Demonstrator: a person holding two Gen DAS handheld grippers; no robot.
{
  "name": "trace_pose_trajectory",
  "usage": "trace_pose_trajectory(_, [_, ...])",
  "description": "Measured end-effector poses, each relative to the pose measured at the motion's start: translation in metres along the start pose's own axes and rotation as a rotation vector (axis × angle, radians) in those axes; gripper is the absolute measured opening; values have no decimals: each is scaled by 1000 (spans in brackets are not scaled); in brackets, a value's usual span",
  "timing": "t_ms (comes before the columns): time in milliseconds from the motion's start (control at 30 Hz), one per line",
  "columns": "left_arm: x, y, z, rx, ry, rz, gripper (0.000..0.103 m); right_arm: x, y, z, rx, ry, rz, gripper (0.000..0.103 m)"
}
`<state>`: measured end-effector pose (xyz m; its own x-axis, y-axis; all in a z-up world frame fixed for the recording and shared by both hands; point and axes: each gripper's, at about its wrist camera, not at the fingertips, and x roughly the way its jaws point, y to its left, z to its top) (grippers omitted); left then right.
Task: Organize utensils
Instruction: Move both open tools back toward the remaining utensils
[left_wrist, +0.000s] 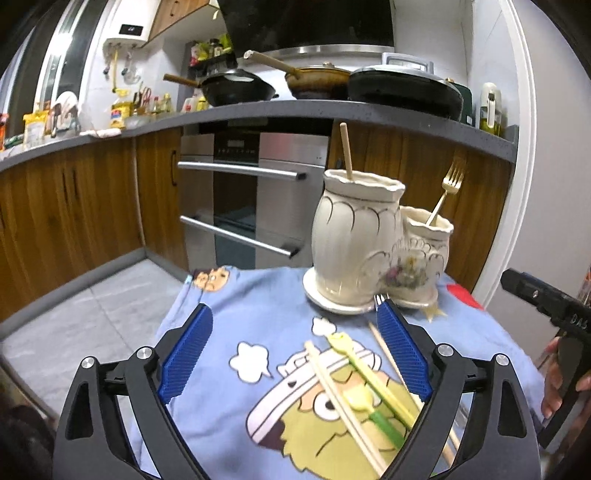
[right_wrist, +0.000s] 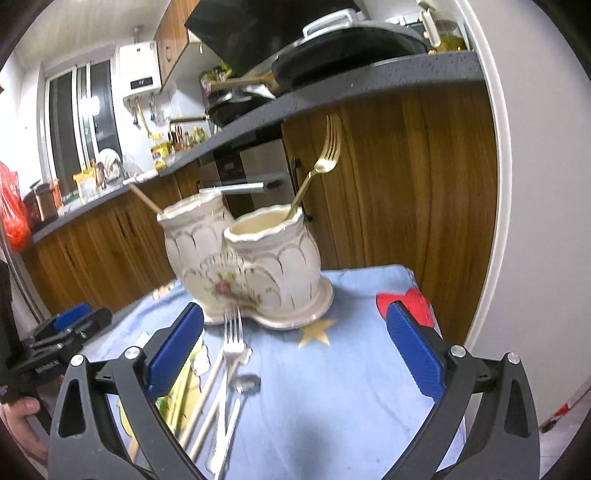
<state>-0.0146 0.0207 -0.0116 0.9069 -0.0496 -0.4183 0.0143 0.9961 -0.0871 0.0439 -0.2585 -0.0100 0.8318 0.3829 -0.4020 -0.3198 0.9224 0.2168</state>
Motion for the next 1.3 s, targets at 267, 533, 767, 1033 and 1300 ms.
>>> trace_pose_trajectory(267, [9,-5,-9,47,114,32,92,11,6,-10,-37,121,-5,98])
trace_pose_trajectory(533, [40,-13,-32,116,322,85,91,33,11,-20,-68,258,13,98])
trace_pose_trajectory(767, [46,-9,-35,99,372,77,83,41,20,-27,-120,299,9,93])
trace_pose_trajectory(1033, [47,-15,-36,129,384,88,76,41,27,-30,-164,325,13,87])
trace_pose_trajectory(1300, [47,-25,-37,87,420,82,57,47,27,-34,-170,357,12,75])
